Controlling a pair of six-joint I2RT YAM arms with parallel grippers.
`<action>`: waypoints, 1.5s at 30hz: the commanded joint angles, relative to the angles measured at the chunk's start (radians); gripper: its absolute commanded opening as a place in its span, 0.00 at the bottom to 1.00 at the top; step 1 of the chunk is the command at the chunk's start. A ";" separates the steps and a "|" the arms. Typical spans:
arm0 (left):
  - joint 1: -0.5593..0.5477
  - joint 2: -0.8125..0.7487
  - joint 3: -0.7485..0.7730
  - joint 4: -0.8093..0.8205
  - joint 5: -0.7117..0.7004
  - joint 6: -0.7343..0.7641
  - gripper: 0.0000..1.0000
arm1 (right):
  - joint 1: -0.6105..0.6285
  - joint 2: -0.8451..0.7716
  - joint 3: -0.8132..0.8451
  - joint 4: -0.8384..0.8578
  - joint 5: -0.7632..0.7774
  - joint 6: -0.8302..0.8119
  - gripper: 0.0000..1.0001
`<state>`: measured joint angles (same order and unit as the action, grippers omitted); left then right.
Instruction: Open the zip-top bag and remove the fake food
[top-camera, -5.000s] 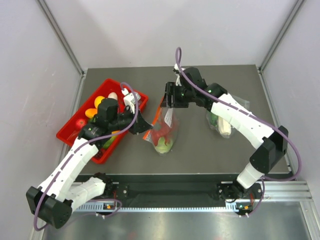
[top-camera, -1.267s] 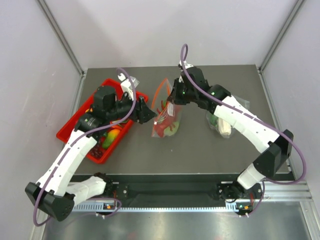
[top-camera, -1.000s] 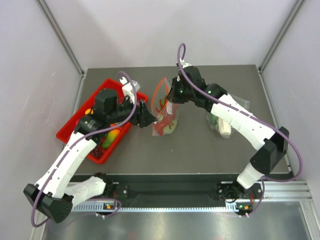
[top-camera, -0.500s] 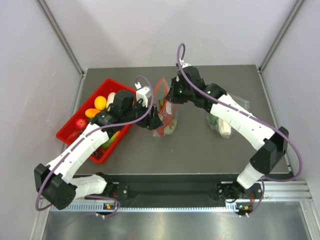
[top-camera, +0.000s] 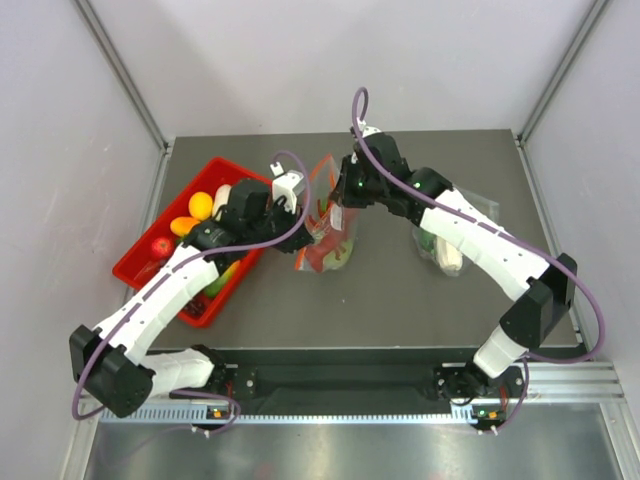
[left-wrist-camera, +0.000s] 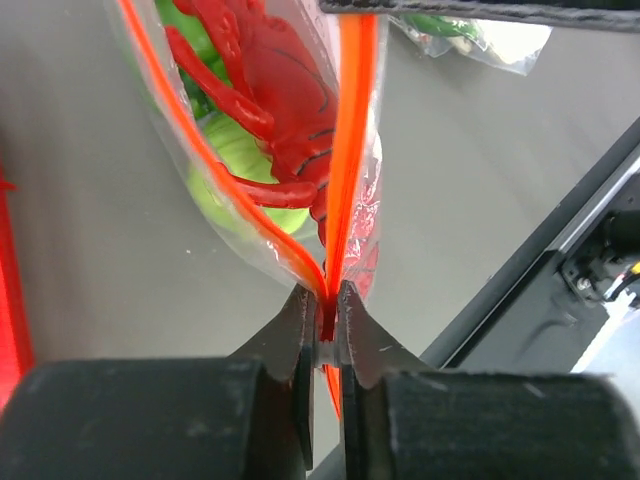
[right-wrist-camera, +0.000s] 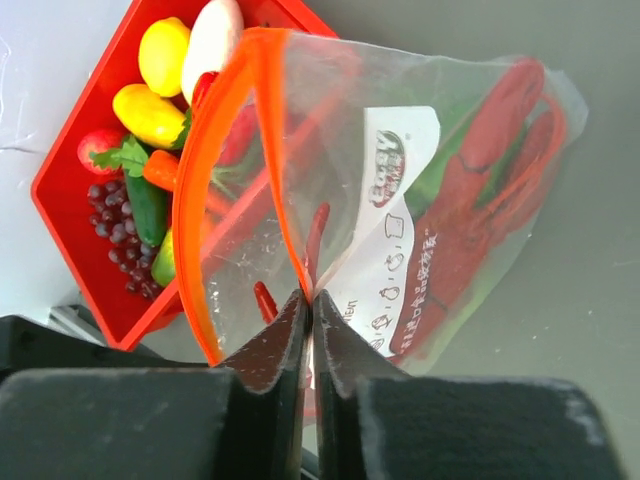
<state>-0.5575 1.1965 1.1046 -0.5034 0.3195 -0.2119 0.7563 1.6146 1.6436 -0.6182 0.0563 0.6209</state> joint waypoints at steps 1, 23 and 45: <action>-0.002 -0.005 0.102 0.013 0.012 0.092 0.00 | 0.012 -0.070 0.004 0.064 0.007 -0.059 0.08; -0.002 0.057 0.250 -0.107 0.227 0.328 0.00 | -0.012 -0.042 0.208 -0.221 0.004 -0.067 0.95; -0.030 0.077 0.224 -0.058 0.153 0.325 0.00 | 0.049 0.106 0.173 -0.221 -0.087 0.043 0.89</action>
<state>-0.5728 1.2728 1.3014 -0.6521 0.4683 0.0887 0.7757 1.6932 1.8000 -0.8730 -0.0017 0.6563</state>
